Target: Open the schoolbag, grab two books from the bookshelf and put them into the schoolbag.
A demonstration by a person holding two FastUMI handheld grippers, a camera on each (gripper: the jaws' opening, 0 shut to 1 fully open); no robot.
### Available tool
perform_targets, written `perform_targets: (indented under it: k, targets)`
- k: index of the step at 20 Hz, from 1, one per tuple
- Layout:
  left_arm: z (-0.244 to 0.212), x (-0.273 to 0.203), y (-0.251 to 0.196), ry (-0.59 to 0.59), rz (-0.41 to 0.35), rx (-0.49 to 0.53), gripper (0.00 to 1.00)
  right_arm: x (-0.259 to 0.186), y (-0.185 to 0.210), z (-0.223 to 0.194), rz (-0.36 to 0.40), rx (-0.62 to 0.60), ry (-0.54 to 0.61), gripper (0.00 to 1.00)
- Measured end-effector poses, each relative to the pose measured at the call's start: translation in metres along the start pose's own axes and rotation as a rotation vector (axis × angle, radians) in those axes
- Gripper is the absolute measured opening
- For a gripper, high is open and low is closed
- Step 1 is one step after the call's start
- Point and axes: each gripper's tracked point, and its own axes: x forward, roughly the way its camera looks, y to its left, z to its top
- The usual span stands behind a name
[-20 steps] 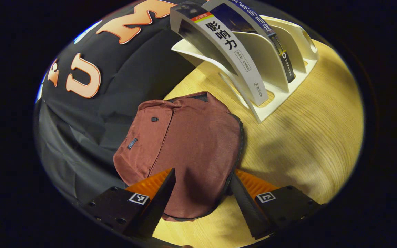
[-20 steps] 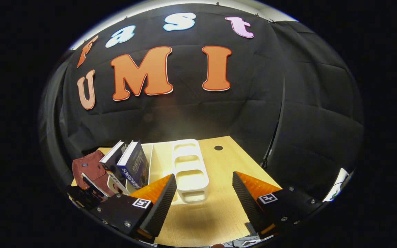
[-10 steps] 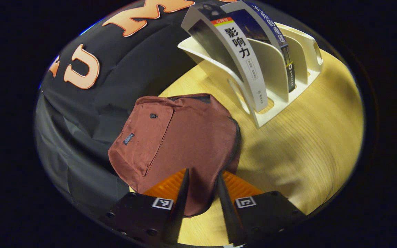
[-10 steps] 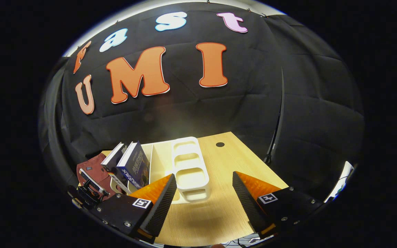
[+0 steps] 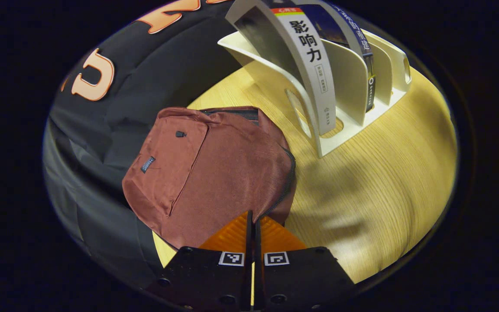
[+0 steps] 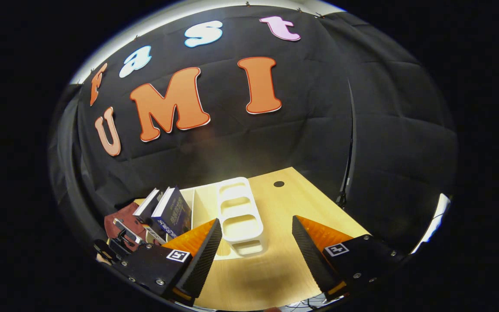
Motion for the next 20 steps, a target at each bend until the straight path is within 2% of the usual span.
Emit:
perform_targets:
  k: [4, 7, 9, 13, 15, 18, 20]
  targets:
    - [0.002, -0.004, 0.002, 0.011, -0.035, 0.006, 0.02, 0.002, 0.010, 0.002, 0.024, 0.043, 0.001, 0.96]
    - [0.003, -0.007, 0.004, 0.046, -0.091, -0.055, 0.01, 0.003, 0.015, 0.007, -0.001, 0.012, -0.013, 0.97]
    - [0.005, -0.012, 0.006, 0.100, -0.173, -0.075, 0.01, 0.004, 0.024, 0.008, -0.022, 0.011, -0.018, 0.96]
    - [0.025, -0.030, 0.018, 0.082, -0.338, 0.004, 0.01, 0.005, 0.054, 0.002, -0.073, 0.021, 0.002, 0.97]
    - [0.033, -0.037, 0.025, 0.084, -0.403, 0.041, 0.01, 0.002, 0.073, 0.001, -0.103, -0.012, -0.002, 0.97]
    - [0.042, -0.053, 0.049, 0.053, -0.477, 0.105, 0.01, 0.000, 0.103, -0.003, -0.118, -0.027, 0.007, 0.97]
    - [0.049, -0.058, 0.069, 0.030, -0.498, 0.123, 0.01, -0.001, 0.121, -0.007, -0.130, -0.030, 0.015, 0.97]
